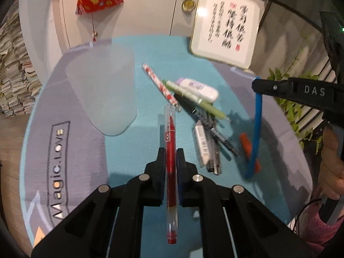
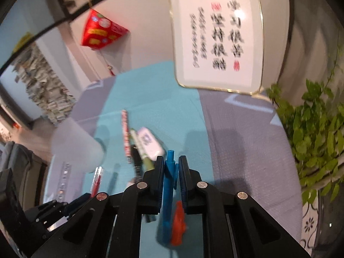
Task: Organize stationery
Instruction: 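Lower the blue pen into the clear cup with the right tool while the left tool holds the red pen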
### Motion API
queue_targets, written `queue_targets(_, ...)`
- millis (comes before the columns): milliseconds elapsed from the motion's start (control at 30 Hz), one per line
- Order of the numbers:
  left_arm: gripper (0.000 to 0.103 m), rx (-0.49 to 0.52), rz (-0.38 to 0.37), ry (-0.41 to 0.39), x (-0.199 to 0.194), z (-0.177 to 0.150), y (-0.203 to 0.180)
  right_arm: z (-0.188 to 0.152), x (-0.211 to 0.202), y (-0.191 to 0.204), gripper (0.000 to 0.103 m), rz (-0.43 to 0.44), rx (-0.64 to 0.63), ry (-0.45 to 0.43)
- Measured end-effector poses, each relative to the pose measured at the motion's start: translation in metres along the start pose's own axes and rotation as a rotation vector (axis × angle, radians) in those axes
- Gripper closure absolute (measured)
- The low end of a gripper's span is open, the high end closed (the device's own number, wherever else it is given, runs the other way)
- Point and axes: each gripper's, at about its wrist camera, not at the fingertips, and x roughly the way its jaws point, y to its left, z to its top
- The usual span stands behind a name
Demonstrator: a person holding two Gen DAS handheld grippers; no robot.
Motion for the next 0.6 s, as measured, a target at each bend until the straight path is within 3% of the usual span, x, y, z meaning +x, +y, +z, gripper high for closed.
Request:
queue_targets(267,0.096,0.008,0.011,-0.107,-0.042,-0.008,0.005,0.007,-0.048,0.040,0.089,0.075,-0.098,-0.121)
queue_targets(600,0.096,-0.088,0.092,-0.205,-0.082,-0.024,0.052,0.044,-0.089,0.117,0.089,0.145,-0.239,-0.277)
